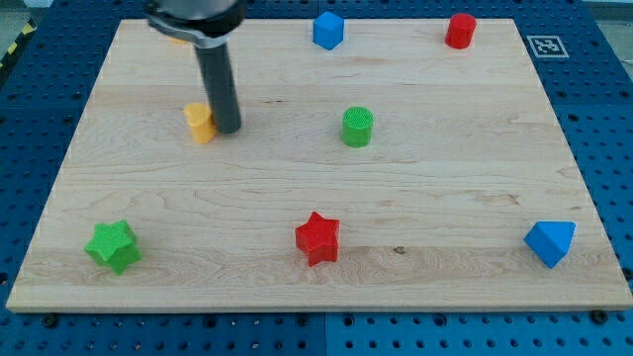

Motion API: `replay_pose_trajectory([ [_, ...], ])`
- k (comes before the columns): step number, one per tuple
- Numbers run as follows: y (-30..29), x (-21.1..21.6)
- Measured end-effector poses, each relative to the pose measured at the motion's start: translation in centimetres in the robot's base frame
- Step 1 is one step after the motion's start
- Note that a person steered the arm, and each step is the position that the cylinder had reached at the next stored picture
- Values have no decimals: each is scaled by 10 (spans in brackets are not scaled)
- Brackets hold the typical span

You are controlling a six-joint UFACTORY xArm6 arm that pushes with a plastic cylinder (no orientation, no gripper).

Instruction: Push the yellow hexagon towards the yellow heart

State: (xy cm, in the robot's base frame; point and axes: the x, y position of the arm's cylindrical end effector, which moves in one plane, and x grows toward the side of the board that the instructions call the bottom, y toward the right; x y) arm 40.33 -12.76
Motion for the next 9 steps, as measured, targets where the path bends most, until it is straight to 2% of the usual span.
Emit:
replay_pose_trajectory([
  [1,-20,-2],
  [2,-5,-49],
  [4,-2,-174],
  [5,-4,-211],
  [9,-34,-211],
])
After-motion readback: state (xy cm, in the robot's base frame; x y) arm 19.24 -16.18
